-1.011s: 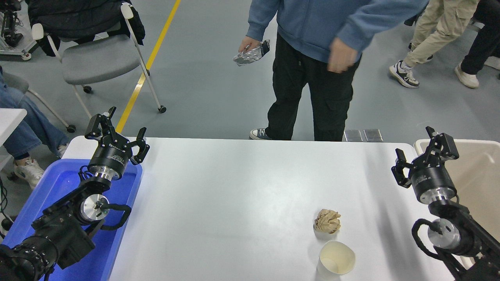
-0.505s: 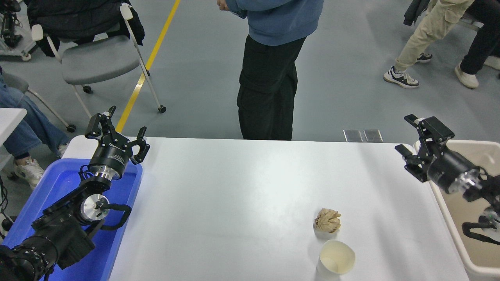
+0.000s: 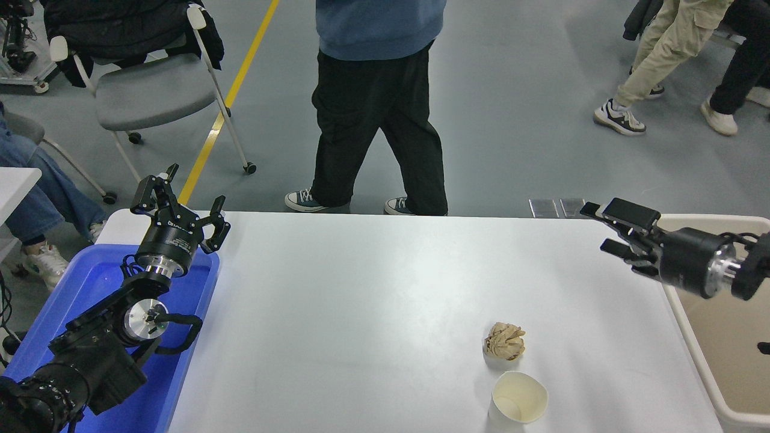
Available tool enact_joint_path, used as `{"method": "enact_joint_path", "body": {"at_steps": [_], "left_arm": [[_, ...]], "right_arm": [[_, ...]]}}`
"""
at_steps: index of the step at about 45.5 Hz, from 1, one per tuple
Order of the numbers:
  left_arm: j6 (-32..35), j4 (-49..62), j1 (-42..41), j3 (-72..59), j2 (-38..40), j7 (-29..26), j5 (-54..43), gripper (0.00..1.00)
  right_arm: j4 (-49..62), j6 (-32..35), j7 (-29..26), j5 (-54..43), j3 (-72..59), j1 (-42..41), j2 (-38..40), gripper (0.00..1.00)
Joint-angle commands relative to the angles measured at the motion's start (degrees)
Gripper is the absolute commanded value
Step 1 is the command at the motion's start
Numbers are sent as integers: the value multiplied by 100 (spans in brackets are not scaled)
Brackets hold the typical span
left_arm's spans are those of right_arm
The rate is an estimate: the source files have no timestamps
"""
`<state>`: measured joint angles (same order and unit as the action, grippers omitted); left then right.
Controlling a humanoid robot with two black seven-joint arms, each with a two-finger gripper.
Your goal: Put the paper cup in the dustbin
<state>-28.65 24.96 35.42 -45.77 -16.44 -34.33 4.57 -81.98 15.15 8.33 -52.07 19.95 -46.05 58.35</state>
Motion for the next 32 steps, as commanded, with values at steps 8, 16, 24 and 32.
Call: {"method": "enact_joint_path", "body": {"at_steps": [8, 16, 24, 32], "left_arm": [[0, 0, 0, -2, 0, 6, 0, 100], [0, 0, 0, -2, 0, -3, 0, 100], [0, 0, 0, -2, 0, 6, 0, 100], [0, 0, 0, 7, 0, -3, 0, 100]], "right_arm": [[-354, 1025, -183, -865, -2363, -2162, -122, 99], [-302, 1025, -183, -1331, -3567, -2927, -684, 99], [-275, 963, -165, -1525, -4016, -3314, -1133, 98], [-275, 972, -139, -1657, -4578, -3621, -1625, 99]]}}
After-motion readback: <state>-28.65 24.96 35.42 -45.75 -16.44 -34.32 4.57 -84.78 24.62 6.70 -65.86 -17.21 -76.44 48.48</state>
